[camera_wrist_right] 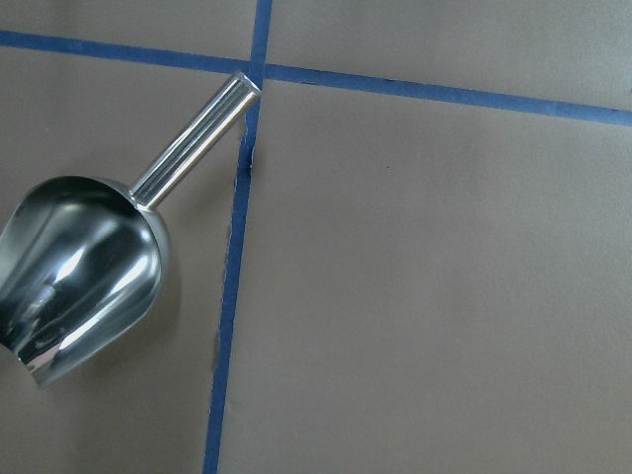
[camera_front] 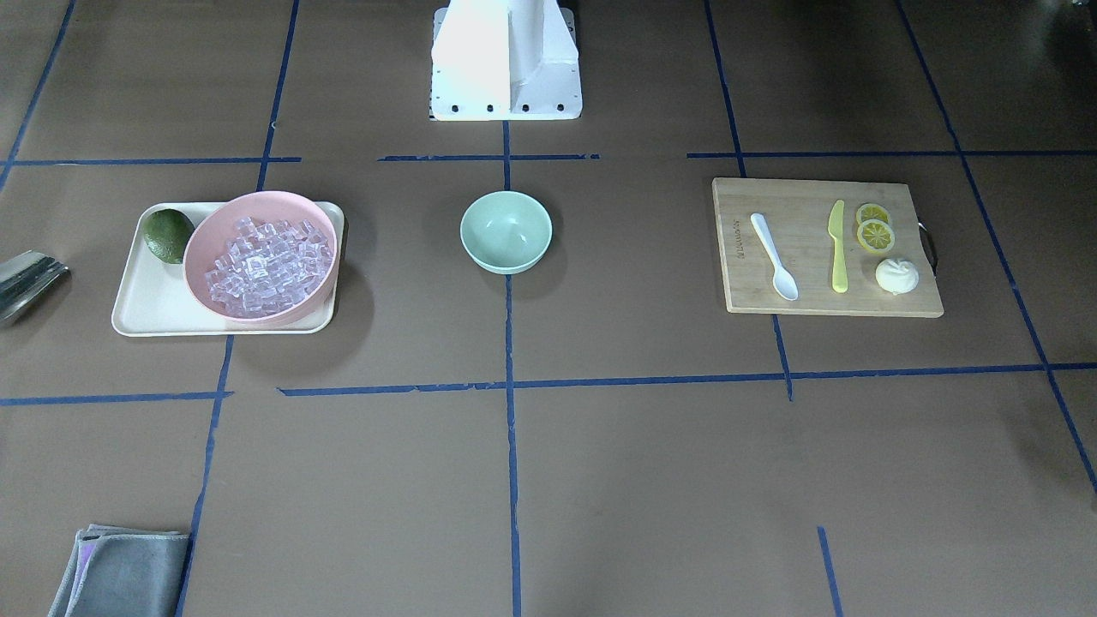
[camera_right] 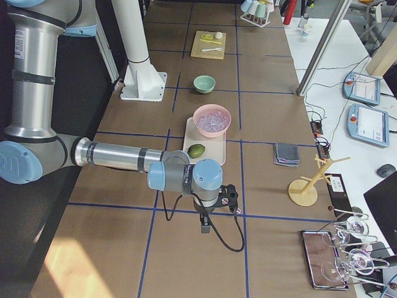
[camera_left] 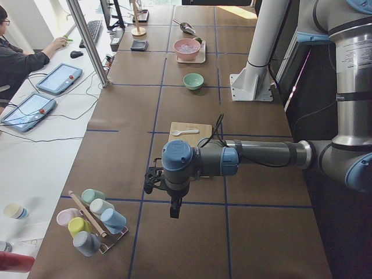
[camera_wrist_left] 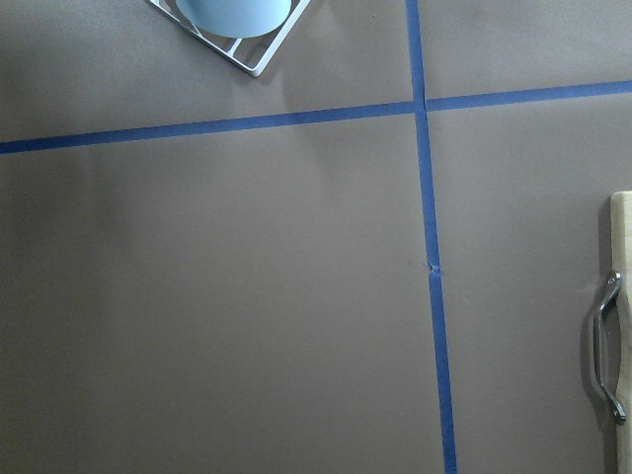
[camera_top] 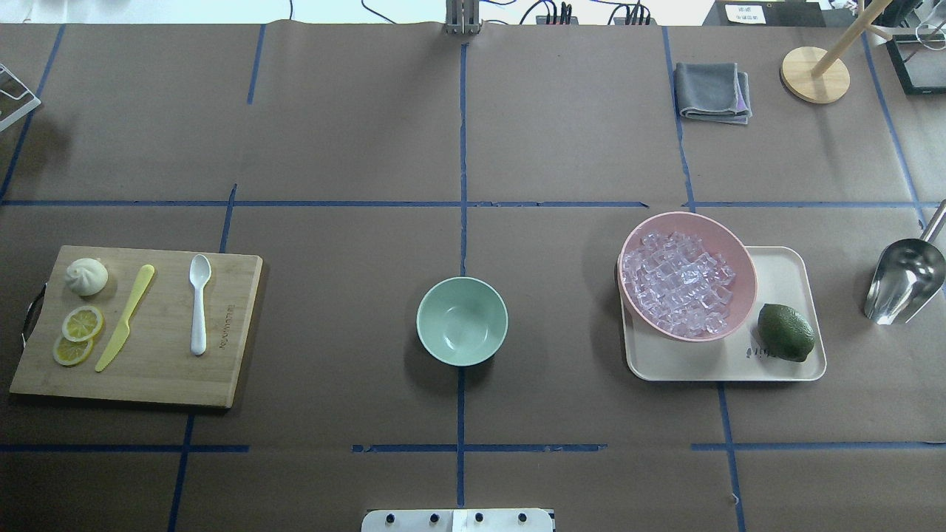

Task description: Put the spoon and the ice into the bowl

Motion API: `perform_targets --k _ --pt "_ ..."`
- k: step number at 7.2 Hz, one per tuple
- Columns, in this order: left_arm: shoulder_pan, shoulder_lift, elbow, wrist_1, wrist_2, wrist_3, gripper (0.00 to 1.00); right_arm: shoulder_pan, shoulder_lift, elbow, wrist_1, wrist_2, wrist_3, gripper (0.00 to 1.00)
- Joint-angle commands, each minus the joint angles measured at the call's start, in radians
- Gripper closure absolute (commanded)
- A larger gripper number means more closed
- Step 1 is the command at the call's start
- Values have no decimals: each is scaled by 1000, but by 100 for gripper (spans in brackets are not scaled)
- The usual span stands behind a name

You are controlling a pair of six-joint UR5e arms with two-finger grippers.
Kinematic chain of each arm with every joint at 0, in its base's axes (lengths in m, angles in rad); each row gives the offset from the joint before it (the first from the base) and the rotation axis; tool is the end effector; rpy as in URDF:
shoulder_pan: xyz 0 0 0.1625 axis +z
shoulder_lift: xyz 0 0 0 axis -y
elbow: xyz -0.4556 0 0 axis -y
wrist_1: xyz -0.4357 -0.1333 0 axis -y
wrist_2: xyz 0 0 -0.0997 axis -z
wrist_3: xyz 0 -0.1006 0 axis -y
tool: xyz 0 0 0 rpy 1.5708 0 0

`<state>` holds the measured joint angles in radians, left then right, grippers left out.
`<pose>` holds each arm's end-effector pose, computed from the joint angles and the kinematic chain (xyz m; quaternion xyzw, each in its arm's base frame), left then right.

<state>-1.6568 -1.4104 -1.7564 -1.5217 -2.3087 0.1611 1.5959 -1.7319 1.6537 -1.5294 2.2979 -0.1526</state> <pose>-0.1050 -0.4534 0.6781 0.0334 0.3592 0.0307 0.9321 0.0779 -0.4563 0.7250 0.0144 -0.3557 -0.0530 0.9330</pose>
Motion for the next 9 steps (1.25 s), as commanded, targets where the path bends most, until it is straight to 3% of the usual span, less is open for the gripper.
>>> perform_targets --k 1,5,7,9 --pt "5 -1 0 -9 5 -3 0 -4 2 1 0 2 1 0" --pt "15 -2 15 -21 6 -6 0 -46 6 11 0 17 4 0" --pt "26 -59 9 -130 -4 -9 0 -60 53 3 8 60 8 0" --pt "41 -61 5 -140 -51 -8 0 -60 37 -3 78 74 8 0"
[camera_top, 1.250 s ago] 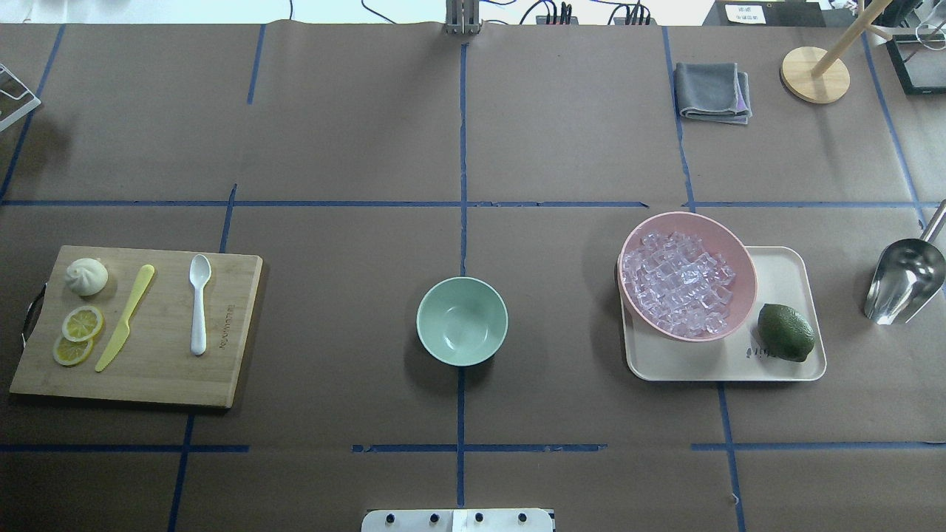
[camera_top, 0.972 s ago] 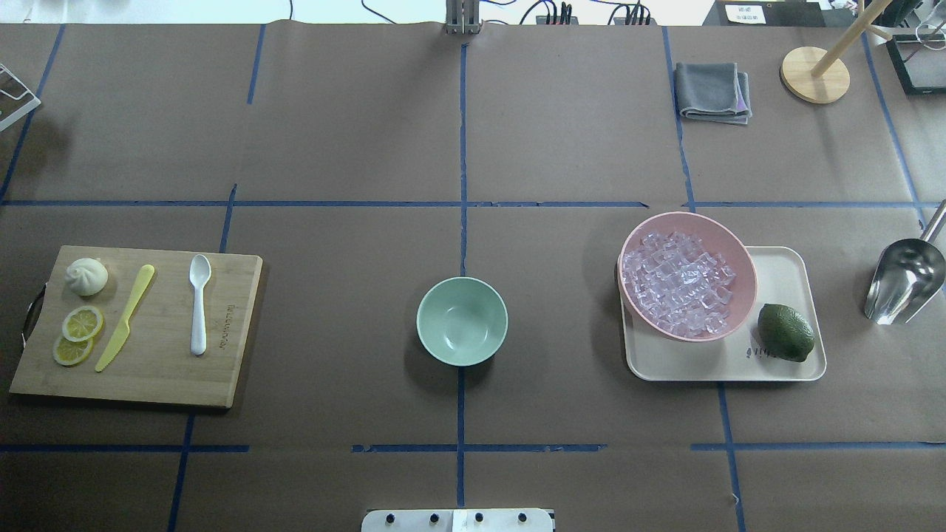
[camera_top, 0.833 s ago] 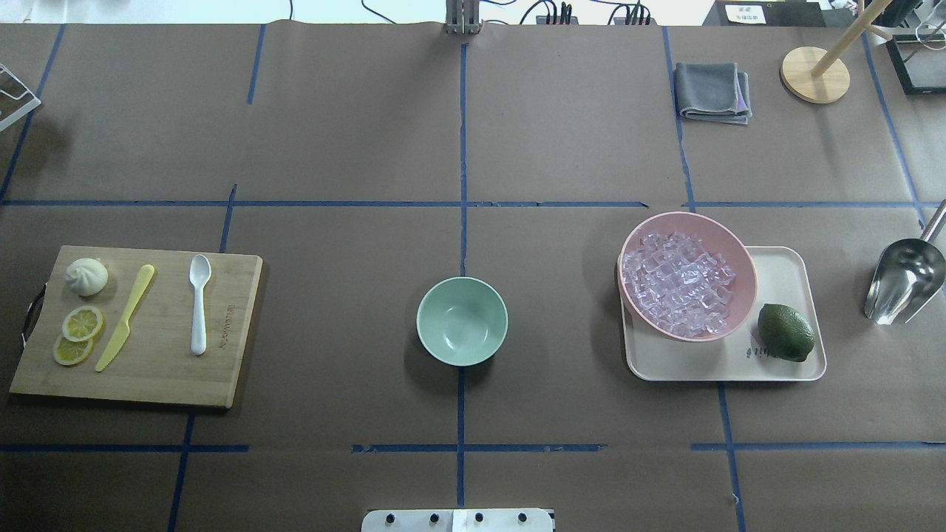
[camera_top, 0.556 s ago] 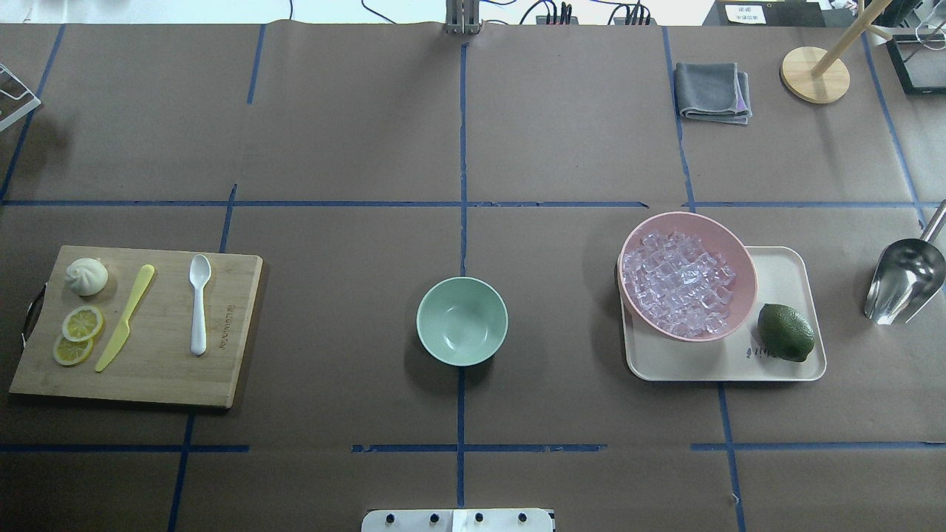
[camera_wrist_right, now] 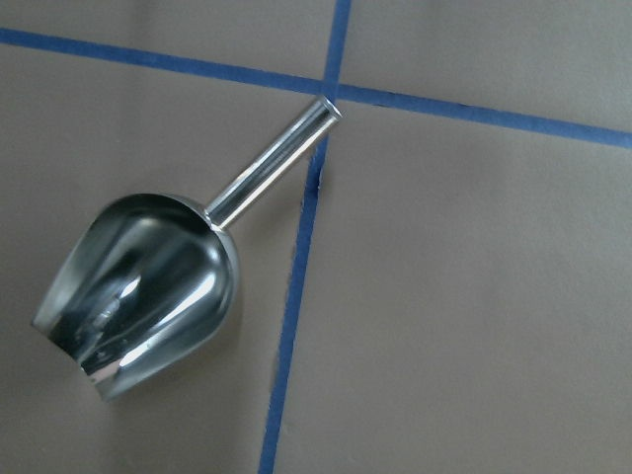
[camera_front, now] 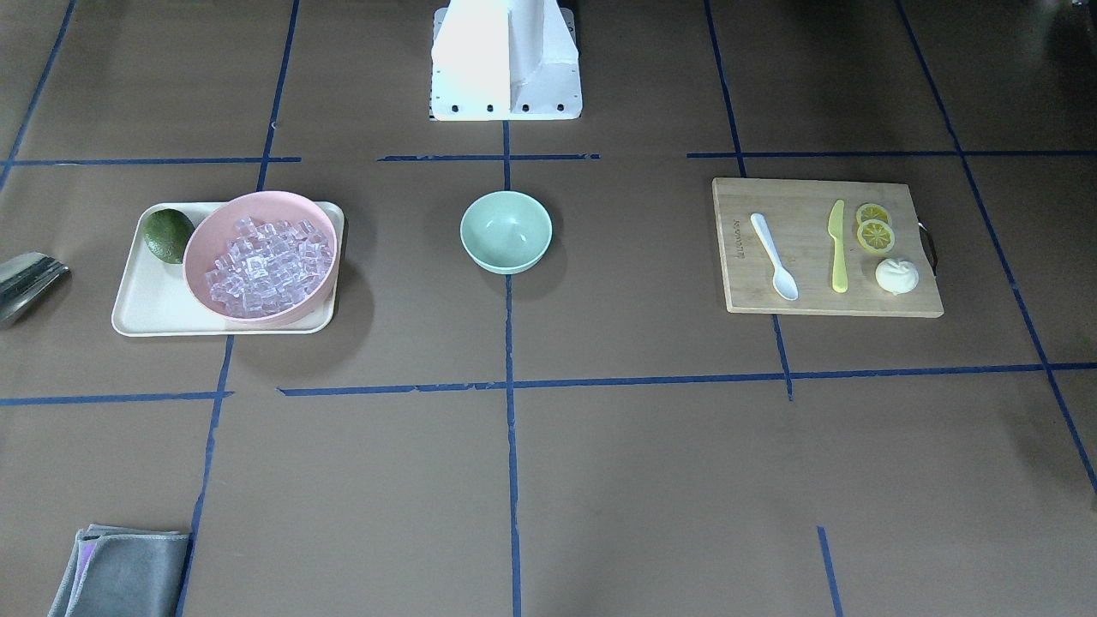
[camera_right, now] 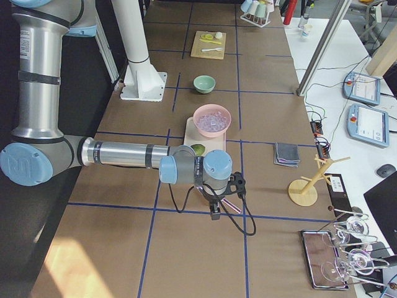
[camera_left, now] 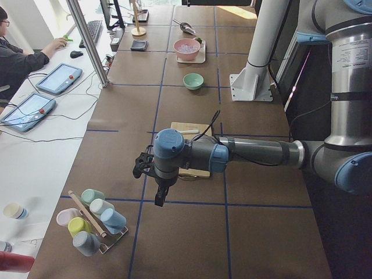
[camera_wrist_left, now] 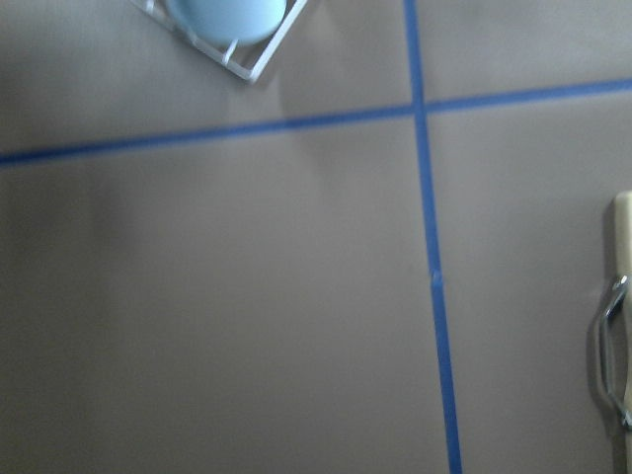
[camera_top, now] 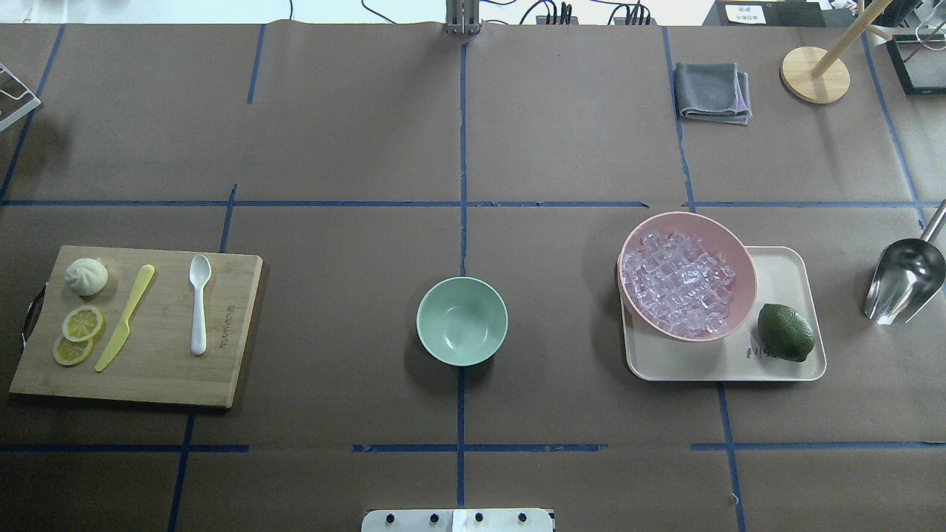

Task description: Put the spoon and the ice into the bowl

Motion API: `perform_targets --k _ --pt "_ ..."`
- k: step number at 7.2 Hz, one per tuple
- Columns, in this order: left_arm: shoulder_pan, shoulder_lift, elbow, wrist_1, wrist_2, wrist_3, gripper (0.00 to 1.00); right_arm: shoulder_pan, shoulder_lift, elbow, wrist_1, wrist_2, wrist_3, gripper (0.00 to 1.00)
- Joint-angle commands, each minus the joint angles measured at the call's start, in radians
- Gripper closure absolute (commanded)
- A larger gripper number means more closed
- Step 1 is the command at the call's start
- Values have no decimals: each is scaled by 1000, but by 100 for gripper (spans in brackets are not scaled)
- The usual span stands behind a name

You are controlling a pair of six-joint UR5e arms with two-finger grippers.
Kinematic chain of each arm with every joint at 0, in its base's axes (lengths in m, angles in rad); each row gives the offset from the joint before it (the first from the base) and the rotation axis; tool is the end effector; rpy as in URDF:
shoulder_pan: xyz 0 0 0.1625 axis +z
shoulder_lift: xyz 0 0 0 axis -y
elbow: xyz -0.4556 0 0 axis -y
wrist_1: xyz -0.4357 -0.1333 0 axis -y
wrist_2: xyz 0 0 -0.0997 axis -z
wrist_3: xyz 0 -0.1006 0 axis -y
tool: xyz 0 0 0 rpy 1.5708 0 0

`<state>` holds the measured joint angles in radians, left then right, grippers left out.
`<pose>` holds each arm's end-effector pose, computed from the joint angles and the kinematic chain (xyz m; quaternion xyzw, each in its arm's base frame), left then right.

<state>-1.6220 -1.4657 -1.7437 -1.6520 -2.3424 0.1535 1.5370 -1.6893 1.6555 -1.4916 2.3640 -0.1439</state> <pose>-0.0885 -0.4923 0.6426 0.1069 0.3662 0.0752 0.9213 0.0452 -0.4862 0.6956 0.0422 -0.3844 -0.0906 0.9177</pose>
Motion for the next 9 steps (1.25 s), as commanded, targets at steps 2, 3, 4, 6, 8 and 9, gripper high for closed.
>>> perform_targets --k 2,3,4,6,8,9 --pt "130 -10 -30 -52 -26 -79 0 -1 2 1 48 29 1 0" --pt "234 -10 -58 -105 -41 -291 0 -1 3 16 50 30 3 0" --pt "301 -5 -74 -211 -34 -538 0 -1 3 18 50 32 3 0" --pt "486 -10 -97 -326 29 -848 0 -1 3 17 50 32 1 0" --pt "731 -83 -146 -338 212 -1184 0 -1 3 17 50 32 1 0" --pt "836 -128 -139 -335 289 -1265 0 -1 3 17 50 32 1 0"
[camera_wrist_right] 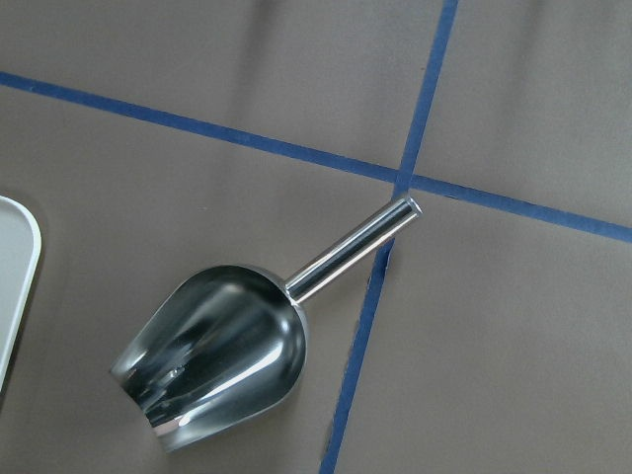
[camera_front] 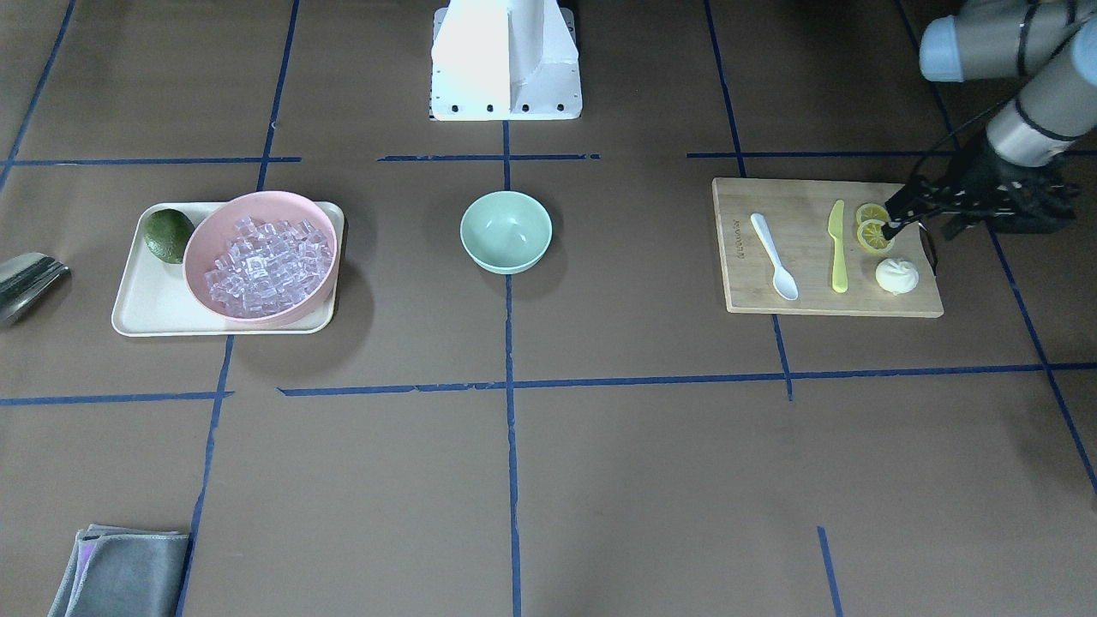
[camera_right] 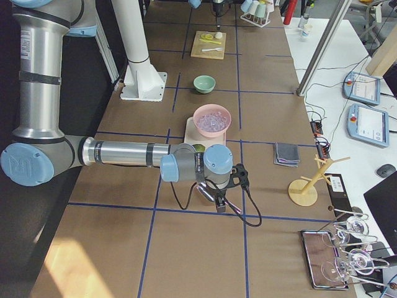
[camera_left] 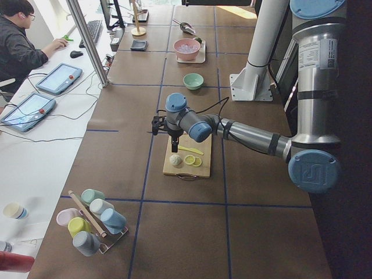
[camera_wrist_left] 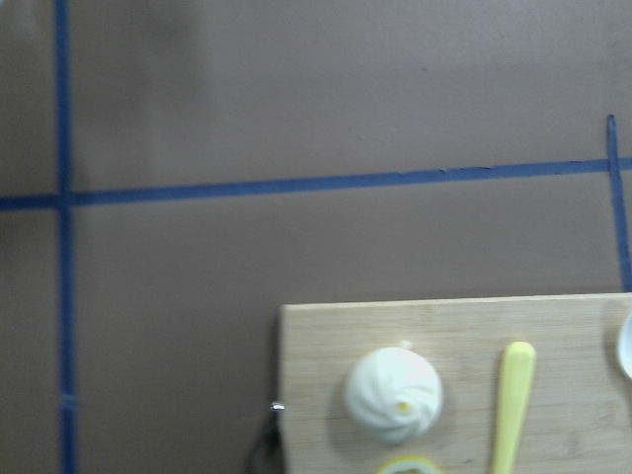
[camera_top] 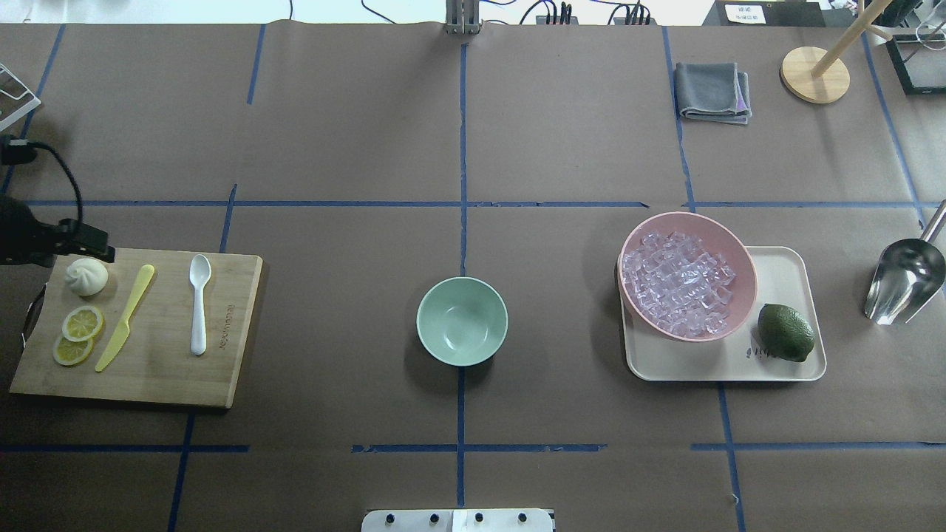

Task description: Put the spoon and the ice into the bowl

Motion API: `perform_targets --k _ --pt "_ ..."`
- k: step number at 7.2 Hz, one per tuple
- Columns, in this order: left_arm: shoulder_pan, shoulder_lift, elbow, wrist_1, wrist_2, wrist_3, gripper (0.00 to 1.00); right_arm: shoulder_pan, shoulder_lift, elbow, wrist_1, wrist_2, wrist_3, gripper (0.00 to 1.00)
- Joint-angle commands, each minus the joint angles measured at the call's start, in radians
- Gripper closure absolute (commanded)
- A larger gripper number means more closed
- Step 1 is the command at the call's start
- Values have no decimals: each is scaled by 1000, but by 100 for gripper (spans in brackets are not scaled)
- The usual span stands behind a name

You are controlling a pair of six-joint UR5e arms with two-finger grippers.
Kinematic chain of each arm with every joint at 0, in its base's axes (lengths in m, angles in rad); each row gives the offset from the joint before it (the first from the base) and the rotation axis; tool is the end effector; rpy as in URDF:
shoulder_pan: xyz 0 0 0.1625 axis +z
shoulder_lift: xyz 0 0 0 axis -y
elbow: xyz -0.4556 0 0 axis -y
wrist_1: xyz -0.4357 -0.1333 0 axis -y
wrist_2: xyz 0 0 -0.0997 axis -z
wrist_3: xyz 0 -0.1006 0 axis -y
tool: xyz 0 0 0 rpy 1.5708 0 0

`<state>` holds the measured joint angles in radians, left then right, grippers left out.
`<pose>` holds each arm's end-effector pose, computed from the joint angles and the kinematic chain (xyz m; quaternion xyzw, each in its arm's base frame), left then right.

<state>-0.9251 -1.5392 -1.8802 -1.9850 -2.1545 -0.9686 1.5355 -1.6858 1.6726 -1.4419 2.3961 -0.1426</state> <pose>0.2597 -0.4741 0.4994 0.0291 0.4218 -0.0485 0.9049 0.0420 -0.4921 0.6771 0.0744 -0.3970 -0.1043 0.9089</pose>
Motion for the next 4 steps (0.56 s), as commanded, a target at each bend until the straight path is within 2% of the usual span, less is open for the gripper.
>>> perform_targets --k 1,4 --pt "188 -79 12 0 135 -166 0 0 -2 -1 0 0 0 0" --pt "229 -128 81 2 143 -190 0 2 -3 -1 0 0 0 0"
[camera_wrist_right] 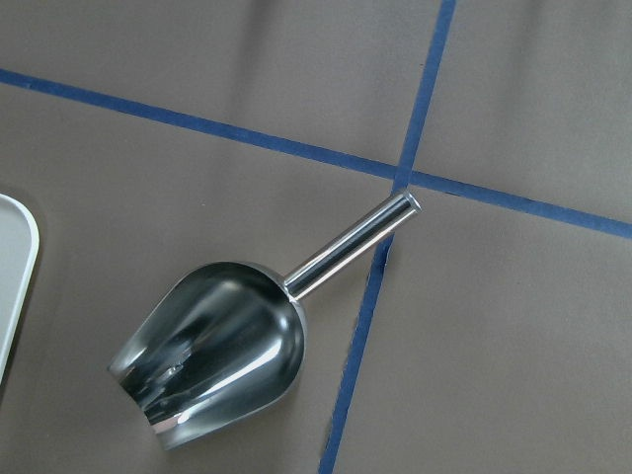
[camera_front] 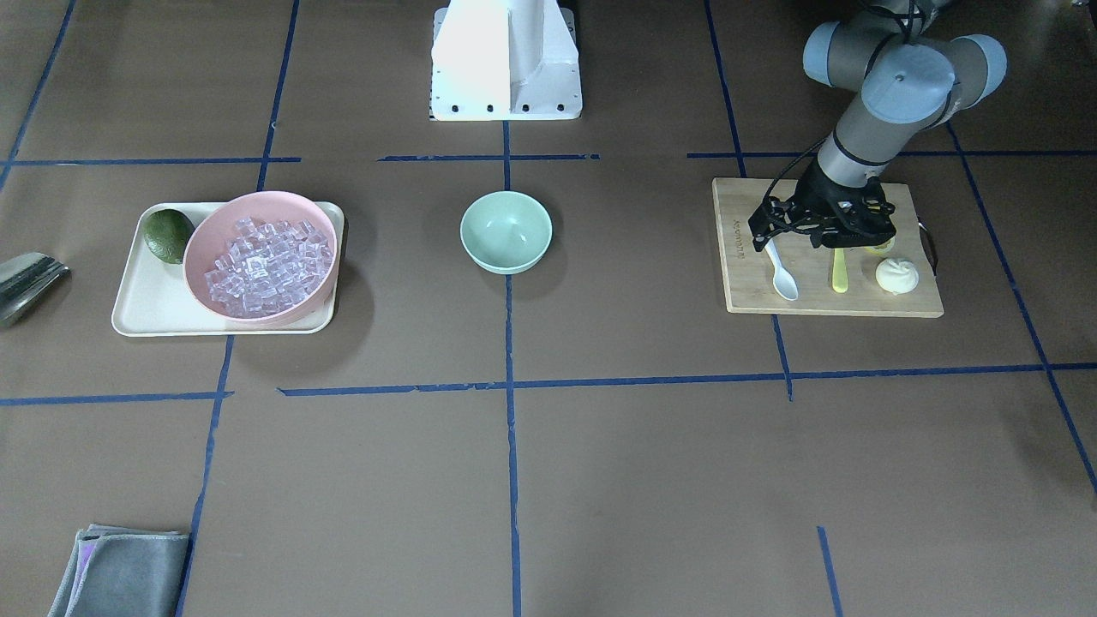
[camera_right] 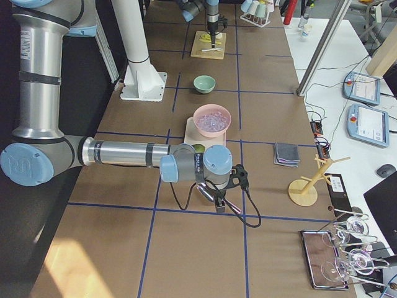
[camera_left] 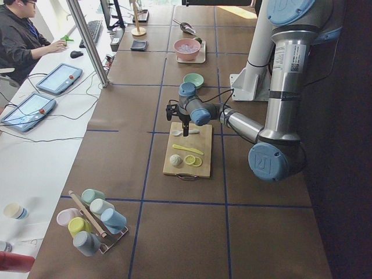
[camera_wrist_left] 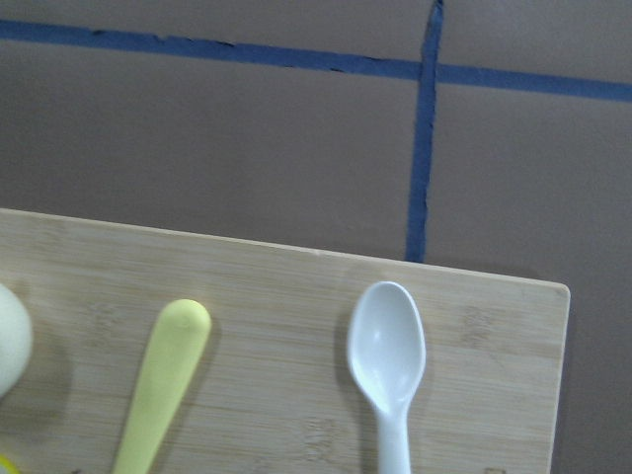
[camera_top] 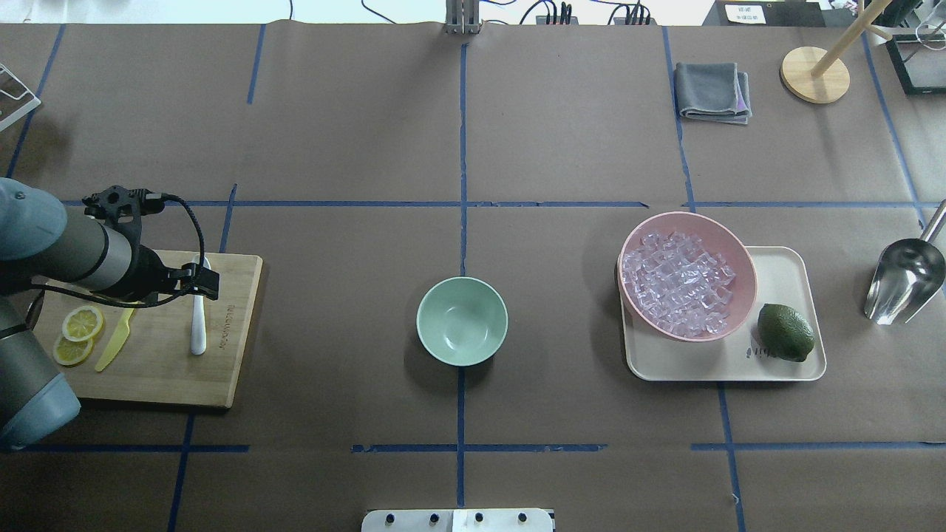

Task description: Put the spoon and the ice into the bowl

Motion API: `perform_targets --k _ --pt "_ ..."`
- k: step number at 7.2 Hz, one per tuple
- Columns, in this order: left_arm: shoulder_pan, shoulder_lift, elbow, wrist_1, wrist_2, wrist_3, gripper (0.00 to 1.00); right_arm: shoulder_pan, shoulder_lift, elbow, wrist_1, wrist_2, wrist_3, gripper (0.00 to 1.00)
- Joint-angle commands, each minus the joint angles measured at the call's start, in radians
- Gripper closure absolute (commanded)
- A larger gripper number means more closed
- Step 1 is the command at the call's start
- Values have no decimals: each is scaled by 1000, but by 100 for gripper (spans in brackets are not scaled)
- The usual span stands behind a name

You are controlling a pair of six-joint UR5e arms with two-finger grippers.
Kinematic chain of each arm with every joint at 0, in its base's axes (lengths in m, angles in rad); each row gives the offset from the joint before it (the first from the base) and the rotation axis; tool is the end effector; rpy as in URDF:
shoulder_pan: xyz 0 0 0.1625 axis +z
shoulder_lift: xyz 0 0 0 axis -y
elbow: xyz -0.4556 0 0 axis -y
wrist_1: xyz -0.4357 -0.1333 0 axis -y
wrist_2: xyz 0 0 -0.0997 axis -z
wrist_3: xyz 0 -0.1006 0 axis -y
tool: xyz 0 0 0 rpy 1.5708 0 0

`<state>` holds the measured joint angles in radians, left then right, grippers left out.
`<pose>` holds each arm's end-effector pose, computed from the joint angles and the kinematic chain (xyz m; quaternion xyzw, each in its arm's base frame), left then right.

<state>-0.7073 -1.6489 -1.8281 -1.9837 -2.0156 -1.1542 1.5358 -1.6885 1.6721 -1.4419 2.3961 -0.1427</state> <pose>0.3838 -0.4465 0.4720 0.0162 0.4111 -0.0517 0.9100 0.0422 -0.4906 0.6787 0.0730 -0.3971 -0.1036 0.9090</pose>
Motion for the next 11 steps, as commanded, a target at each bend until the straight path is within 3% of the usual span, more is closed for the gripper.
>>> perform_targets --k 1,3,5,6,7,9,10,11 --pt "11 -20 39 0 3 -1 1 0 -2 0 0 0 0 0" --pt "11 -22 41 2 3 -1 15 0 -2 0 0 0 0 0" --pt "32 -28 41 5 1 1 18 1 -3 1 0 0 0 0" --pt "34 -29 41 6 1 1 26 1 -3 2 0 0 0 0" --pt "34 -29 39 6 0 -1 45 1 -3 2 0 0 0 0" --pt "34 -28 38 6 0 1 71 1 -5 2 0 2 0 0" --pt "34 -25 30 6 0 1 89 1 -5 2 0 2 0 0" --pt "34 -20 21 6 0 1 94 1 -5 2 0 2 0 0"
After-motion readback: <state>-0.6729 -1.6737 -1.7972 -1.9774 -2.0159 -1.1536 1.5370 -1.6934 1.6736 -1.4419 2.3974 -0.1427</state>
